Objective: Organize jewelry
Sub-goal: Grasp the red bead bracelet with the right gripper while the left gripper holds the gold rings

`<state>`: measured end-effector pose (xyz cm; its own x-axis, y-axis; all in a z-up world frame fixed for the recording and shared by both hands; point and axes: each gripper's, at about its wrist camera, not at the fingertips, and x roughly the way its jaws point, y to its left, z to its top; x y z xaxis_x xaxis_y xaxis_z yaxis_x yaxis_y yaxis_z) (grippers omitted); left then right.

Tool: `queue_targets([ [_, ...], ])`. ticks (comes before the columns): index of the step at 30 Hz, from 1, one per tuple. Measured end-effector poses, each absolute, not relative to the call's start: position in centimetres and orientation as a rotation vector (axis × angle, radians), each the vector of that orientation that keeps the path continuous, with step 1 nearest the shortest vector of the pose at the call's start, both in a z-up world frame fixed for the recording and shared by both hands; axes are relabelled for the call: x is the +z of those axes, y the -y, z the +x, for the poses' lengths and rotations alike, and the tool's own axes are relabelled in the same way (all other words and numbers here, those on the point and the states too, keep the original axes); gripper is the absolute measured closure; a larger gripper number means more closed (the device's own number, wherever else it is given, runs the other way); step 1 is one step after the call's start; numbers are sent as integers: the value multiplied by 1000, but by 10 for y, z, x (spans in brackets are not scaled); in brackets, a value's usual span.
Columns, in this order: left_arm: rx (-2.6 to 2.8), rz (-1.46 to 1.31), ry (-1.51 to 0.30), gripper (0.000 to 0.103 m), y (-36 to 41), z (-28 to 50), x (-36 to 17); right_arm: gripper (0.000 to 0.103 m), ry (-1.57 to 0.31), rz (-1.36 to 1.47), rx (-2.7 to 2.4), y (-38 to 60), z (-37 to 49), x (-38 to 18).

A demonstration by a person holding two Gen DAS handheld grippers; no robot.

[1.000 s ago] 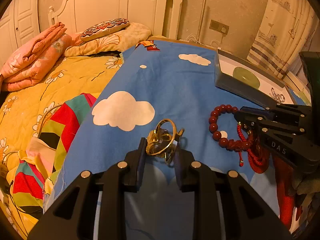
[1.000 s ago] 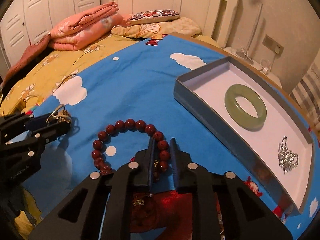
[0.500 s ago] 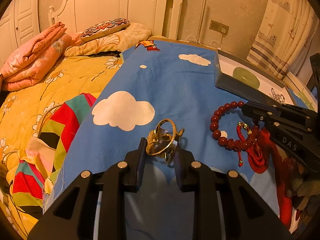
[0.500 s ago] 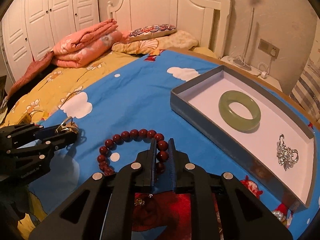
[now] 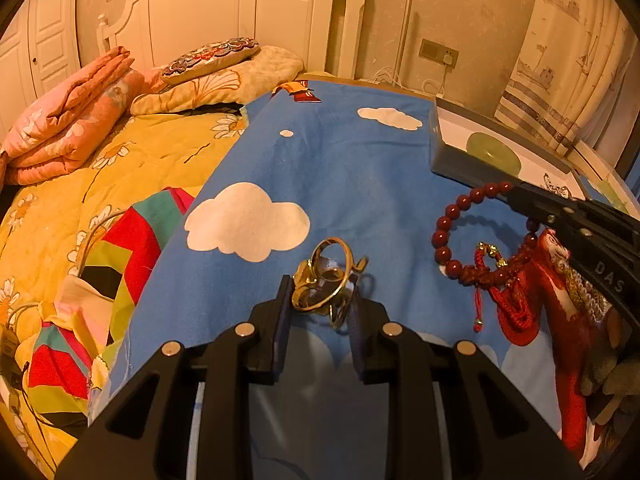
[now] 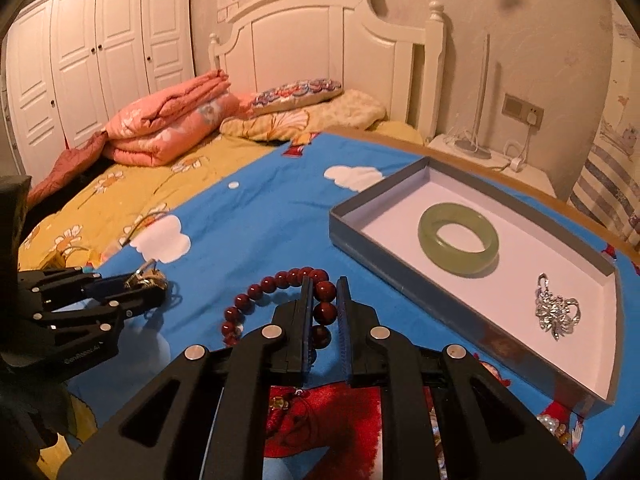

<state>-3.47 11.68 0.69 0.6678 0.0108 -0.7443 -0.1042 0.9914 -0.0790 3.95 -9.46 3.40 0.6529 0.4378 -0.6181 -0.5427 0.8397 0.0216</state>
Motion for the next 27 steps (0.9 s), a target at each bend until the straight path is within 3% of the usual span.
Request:
queue_targets([
  [15,99,-117,-824,78,-117,-38,9,89,-589,-89,597,116,16,59],
  [27,59,-157,-701,79,-120,-57,22,89,-537,-8,560,162,11,80],
])
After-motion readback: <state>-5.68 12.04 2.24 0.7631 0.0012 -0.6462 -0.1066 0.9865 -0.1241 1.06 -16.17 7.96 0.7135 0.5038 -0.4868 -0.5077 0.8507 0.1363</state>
